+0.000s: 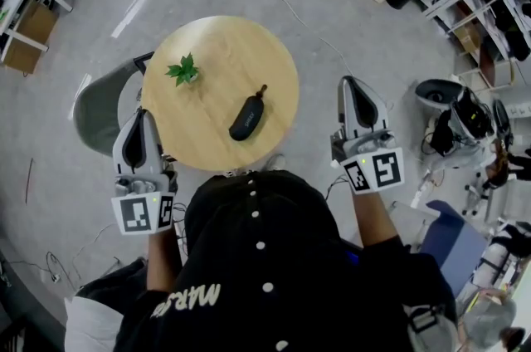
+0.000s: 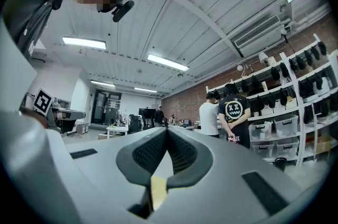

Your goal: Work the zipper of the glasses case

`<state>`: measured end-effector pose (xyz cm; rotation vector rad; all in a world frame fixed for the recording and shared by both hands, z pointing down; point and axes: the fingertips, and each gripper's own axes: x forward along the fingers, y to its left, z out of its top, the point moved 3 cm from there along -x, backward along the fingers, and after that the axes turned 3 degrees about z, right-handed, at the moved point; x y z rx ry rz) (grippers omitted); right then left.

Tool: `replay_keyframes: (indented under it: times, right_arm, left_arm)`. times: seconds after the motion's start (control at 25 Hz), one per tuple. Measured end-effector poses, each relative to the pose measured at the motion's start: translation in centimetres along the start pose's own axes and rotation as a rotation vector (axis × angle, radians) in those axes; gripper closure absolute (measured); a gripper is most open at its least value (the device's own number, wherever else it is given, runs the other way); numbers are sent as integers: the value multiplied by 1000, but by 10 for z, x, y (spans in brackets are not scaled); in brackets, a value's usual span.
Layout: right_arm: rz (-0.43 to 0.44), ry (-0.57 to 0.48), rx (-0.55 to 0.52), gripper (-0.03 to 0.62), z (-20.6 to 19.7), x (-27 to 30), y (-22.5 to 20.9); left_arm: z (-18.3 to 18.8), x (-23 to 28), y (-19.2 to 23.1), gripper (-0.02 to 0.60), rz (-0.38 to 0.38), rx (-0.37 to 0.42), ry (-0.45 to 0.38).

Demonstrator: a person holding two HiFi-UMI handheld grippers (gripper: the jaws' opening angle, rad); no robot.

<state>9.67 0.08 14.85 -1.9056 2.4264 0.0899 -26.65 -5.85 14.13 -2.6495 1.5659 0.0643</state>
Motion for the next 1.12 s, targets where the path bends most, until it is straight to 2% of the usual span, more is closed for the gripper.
replay_keyframes:
  times: [1.12]
  right_arm:
    - [23,37,-6,594,-9,17,1]
  left_arm:
    - [-3,13,-4,578,-2,33,16]
